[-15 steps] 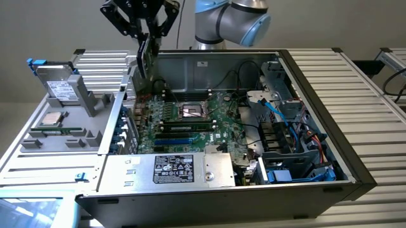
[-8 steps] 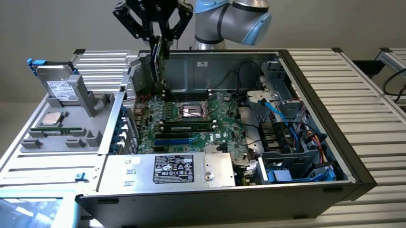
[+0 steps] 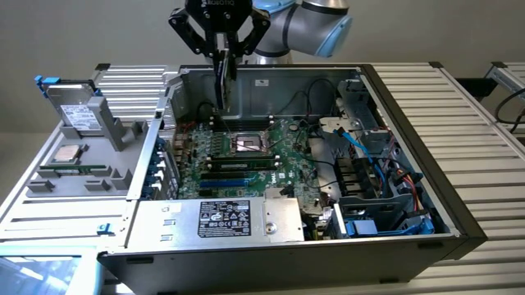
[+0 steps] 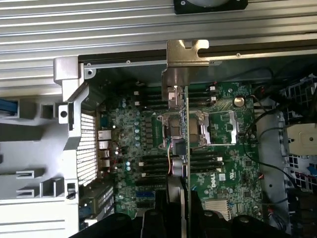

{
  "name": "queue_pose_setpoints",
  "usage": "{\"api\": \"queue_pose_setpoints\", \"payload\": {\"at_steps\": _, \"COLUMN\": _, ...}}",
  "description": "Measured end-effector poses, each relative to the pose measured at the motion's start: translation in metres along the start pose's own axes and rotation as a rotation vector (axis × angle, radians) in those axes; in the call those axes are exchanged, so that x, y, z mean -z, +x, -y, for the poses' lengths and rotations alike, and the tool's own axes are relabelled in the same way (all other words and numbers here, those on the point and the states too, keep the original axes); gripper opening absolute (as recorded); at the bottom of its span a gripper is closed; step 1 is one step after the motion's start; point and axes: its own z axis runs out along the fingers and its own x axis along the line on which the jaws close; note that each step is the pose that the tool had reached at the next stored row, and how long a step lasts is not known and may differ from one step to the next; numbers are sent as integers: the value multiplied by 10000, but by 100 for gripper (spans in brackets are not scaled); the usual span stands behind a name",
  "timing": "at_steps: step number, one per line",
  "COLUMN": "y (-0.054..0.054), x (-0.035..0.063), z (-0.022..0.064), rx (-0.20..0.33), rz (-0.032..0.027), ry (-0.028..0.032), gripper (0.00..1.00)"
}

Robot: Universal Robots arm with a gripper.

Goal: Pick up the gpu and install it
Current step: 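Pick up the gpu and move the gpu toward the slot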

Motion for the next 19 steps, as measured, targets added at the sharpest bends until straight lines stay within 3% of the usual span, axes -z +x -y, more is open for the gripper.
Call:
{"api": "queue_pose_setpoints", "payload": {"at_steps": 11, "y": -312, "x": -151, "z": 15, "rx": 1, "rz": 3, "ry": 54, "gripper": 29}}
{"api": "queue_pose_setpoints", "payload": {"at_steps": 19, "y": -539, "x": -236, "z": 30, "rx": 0, "rz": 5, "ry": 61, "gripper": 29}}
